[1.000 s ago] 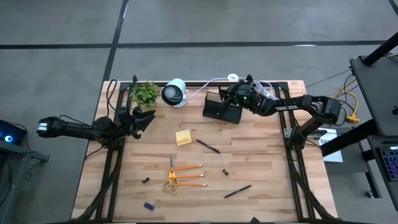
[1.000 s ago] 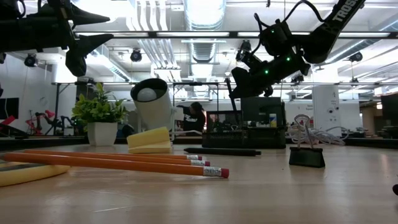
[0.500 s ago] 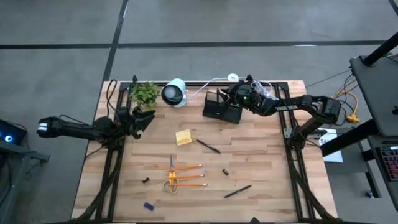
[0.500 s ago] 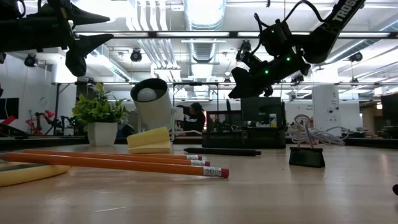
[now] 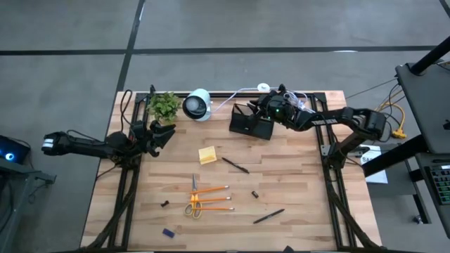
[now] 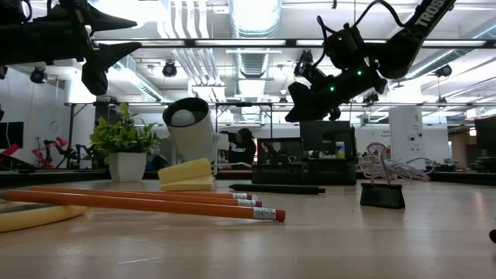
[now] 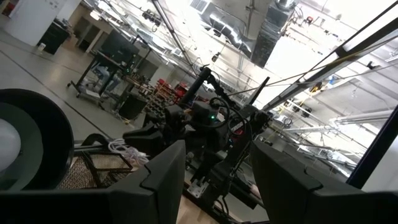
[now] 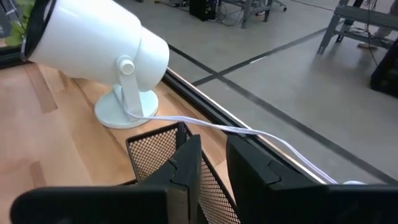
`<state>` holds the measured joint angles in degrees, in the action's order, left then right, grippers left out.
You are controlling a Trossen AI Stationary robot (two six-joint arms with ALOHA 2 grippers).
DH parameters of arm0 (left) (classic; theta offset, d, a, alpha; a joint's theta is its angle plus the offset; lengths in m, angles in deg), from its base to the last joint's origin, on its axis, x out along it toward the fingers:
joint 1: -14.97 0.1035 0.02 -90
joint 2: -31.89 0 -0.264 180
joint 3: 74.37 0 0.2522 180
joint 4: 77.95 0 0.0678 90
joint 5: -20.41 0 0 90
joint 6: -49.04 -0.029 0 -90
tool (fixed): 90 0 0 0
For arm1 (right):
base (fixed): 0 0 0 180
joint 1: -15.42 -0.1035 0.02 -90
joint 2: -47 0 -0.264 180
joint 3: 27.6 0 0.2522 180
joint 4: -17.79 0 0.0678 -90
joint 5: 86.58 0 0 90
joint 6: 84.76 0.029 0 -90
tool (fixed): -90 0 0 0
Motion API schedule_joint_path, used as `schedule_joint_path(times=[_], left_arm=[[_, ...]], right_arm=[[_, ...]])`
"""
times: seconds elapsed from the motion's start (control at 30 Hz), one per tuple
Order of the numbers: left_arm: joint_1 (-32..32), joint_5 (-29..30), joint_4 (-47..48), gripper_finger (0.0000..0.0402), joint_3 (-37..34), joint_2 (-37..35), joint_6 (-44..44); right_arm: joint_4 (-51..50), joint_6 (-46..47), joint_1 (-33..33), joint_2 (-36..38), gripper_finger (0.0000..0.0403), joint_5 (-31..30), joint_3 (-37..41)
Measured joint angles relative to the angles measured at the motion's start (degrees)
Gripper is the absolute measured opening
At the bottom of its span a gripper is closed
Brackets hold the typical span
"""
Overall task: Pick and place office supplies into organizer
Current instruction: Put the right binder clip into the desk organizer
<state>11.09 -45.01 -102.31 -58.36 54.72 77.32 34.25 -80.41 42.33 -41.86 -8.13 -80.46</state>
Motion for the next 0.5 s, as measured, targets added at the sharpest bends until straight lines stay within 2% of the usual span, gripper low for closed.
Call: schedule_joint_path(times=[0.27, 0.5], left_arm=[[0.0, 0.0, 0.0, 0.0167, 0.0, 0.0, -0.02], [-0.01, 0.0, 0.0, 0.0167, 0.0, 0.0, -0.04]], right_arm=[[-0.47, 4.1, -0.28, 5.34, 0.0078, 0.01, 0.0], [-8.76, 5.93, -1.02, 14.03, 0.009, 0.01, 0.0]])
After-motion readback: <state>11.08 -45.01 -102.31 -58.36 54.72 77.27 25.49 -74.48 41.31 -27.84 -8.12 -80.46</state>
